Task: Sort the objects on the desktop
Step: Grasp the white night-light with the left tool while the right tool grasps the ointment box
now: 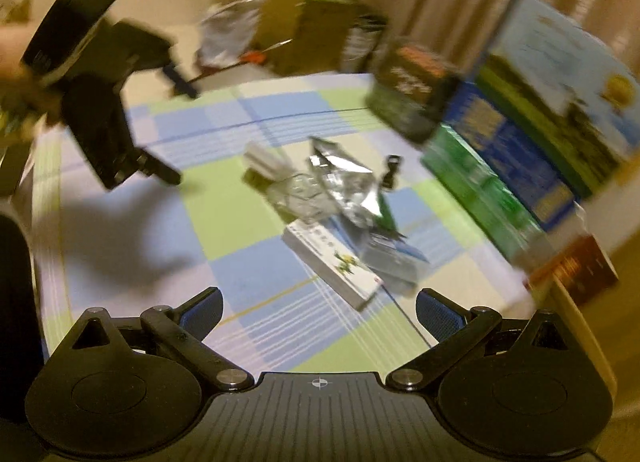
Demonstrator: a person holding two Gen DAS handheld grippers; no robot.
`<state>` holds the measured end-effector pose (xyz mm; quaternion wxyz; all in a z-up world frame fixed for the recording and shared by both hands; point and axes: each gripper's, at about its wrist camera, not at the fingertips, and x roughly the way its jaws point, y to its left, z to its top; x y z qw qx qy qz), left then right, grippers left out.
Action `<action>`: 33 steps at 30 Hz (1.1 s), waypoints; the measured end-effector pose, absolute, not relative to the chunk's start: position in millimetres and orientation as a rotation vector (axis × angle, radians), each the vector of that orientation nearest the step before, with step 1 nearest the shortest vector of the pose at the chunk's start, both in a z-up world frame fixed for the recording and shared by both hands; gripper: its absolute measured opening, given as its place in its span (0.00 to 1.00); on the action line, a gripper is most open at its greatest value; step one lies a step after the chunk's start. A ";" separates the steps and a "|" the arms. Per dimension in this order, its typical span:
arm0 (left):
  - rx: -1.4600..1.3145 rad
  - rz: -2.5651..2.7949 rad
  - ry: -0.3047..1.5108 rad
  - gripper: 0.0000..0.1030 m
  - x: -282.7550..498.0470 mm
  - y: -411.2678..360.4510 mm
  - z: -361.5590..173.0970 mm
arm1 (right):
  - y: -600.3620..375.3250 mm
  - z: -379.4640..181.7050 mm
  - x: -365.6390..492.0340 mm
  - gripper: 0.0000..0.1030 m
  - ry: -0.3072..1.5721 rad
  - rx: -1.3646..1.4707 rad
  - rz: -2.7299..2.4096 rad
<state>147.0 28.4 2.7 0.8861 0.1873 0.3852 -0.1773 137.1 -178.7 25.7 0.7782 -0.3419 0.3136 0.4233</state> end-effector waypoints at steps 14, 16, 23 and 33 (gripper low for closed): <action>0.527 -0.645 0.872 0.98 228.9 51.3 -31.3 | -114.5 -50.7 216.9 0.77 0.821 -0.986 1.110; 0.538 -0.666 0.882 0.98 240.4 54.4 -35.9 | -107.1 -58.1 227.0 0.76 0.824 -1.003 1.133; 0.559 -0.719 0.910 0.98 273.9 59.3 -53.3 | -84.6 -87.5 263.1 0.72 0.874 -1.010 1.159; 0.459 -0.795 1.006 0.91 320.0 63.7 -79.7 | -76.1 -108.9 282.0 0.63 0.926 -1.037 1.191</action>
